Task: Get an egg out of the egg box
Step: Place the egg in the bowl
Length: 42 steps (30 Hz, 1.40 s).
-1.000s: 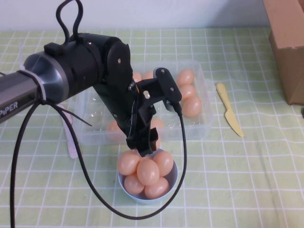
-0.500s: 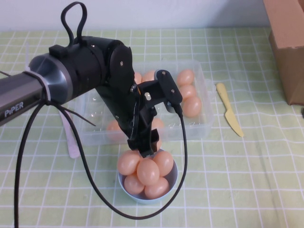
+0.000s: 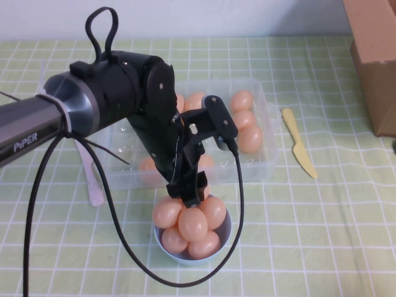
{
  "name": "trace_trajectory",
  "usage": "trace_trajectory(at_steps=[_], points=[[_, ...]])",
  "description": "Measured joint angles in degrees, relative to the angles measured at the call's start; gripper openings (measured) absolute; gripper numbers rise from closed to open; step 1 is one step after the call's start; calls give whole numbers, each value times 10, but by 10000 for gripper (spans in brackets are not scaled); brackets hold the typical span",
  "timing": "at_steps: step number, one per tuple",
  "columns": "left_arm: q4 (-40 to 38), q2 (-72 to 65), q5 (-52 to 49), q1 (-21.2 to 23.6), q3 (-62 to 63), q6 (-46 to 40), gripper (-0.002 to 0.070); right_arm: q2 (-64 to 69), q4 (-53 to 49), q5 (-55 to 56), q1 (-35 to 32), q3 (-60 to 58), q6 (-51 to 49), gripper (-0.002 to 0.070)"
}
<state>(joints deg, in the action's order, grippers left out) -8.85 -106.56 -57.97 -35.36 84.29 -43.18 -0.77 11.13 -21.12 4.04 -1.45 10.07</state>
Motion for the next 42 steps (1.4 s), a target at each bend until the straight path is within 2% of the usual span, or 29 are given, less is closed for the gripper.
trace_trajectory(at_steps=[14,20,24,42], points=[[-10,-7,-6,0,0,0,359,0,0,0,0,0,0,-17],[-12,-8,-7,0,0,0,484,0,0,0,0,0,0,-17],[-12,-8,-8,0,0,0,526,0,0,0,0,0,0,-17],[4,45,-7,0,0,0,537,0,0,0,0,0,0,-17]])
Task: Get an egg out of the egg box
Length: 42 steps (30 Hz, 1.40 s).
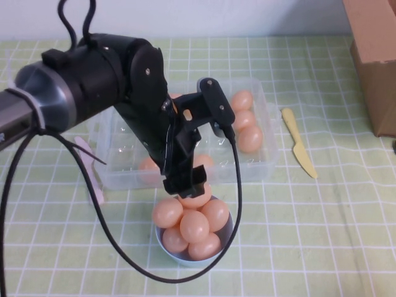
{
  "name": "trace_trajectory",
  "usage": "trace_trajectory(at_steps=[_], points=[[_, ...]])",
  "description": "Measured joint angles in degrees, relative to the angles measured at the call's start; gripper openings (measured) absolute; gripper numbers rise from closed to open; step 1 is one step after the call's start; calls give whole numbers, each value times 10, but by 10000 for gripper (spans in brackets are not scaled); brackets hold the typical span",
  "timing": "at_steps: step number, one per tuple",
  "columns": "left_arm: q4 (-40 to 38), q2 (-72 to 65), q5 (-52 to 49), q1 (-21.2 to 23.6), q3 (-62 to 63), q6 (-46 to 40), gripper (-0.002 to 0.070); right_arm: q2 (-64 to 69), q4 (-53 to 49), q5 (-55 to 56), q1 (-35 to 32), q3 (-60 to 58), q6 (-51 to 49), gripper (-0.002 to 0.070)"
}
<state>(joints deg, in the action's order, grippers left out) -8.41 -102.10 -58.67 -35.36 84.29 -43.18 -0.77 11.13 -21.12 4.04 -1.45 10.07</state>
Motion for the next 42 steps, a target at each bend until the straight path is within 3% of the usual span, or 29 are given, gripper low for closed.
trace_trajectory(at_steps=[3,6,9,13,16,31,42], points=[[0,21,0,0,0,0,531,0,0,0,0,0,0,-17],[0,59,0,0,0,22,477,0,0,0,0,0,0,-17],[-2,113,17,0,-24,66,347,0,0,0,0,0,0,-17],[-6,208,72,0,-100,79,101,0,0,0,0,0,0,-17],[-9,277,113,0,-165,79,27,0,0,0,0,0,0,-17],[-129,580,332,0,-430,116,-1,0,0,0,0,0,0,-17],[-152,603,332,0,-457,132,-2,0,0,0,0,0,0,-17]])
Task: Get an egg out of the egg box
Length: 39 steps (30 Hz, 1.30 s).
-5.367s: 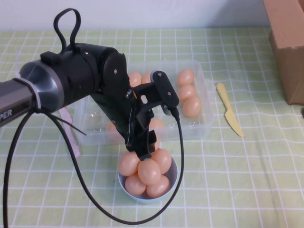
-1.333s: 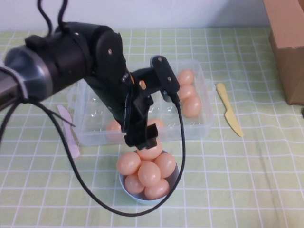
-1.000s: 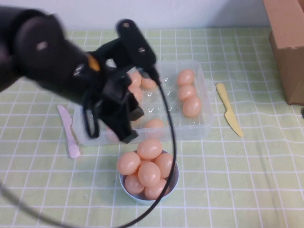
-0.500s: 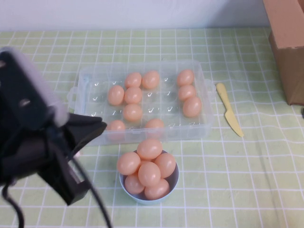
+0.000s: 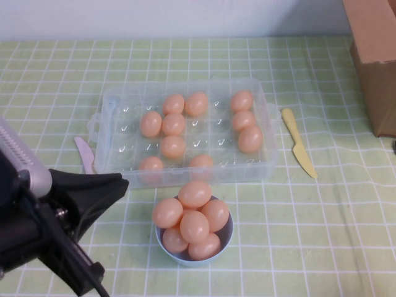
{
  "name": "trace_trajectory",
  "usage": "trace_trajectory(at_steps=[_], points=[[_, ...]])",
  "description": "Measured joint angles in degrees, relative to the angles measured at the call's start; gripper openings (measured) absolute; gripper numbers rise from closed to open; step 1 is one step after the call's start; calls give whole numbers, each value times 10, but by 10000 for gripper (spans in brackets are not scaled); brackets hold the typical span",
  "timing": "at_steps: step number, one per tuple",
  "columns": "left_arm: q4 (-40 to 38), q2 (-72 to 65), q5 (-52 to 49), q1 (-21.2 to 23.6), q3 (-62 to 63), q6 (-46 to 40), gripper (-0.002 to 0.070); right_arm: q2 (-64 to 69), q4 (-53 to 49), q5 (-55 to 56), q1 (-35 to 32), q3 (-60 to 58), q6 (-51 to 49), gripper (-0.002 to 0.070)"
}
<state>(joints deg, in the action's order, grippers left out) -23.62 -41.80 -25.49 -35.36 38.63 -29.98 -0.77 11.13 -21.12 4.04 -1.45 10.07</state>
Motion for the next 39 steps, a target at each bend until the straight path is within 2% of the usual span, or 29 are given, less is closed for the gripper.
trace_trajectory(at_steps=[8,16,19,22,26,28,32,39], points=[[-7,7,91,0,-19,-2,-2,0,0,0,0,0,0,-17],[16,146,300,6,-194,-3,-2,0,0,0,0,0,0,-17],[30,214,339,45,-250,-3,-2,0,0,0,0,0,0,-17],[33,262,347,123,-293,8,-2,0,0,0,0,0,0,-17],[62,310,364,231,-339,88,-2,0,0,0,0,0,0,-17],[100,331,373,262,-361,133,-2,0,0,0,0,0,0,-17],[162,387,360,272,-398,171,-2,0,0,0,0,0,0,-17],[161,424,249,272,-401,190,-2,0,0,0,0,0,0,-17]])
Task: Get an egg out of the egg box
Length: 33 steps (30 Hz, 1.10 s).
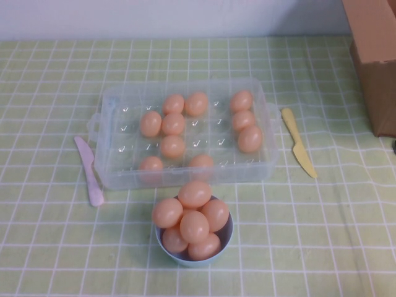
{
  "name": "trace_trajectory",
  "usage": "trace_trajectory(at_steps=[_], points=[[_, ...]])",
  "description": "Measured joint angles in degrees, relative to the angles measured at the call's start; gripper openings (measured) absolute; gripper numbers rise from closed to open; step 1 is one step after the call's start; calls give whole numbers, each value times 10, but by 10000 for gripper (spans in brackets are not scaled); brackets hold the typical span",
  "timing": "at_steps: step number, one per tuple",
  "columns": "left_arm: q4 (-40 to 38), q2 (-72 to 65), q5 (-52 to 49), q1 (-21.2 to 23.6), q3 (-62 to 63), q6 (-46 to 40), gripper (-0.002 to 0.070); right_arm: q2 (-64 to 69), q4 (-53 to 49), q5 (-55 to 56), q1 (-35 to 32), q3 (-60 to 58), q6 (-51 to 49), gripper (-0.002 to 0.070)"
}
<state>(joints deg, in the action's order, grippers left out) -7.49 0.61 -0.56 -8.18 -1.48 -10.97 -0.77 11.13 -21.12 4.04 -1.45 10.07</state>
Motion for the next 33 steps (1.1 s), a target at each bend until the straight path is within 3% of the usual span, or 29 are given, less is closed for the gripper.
trace_trajectory(at_steps=[10,33], points=[[0,0,-200,0,0,11,-2,0,0,0,0,0,0,-17],[0,0,-208,1,0,12,-2,0,0,0,0,0,0,-17]])
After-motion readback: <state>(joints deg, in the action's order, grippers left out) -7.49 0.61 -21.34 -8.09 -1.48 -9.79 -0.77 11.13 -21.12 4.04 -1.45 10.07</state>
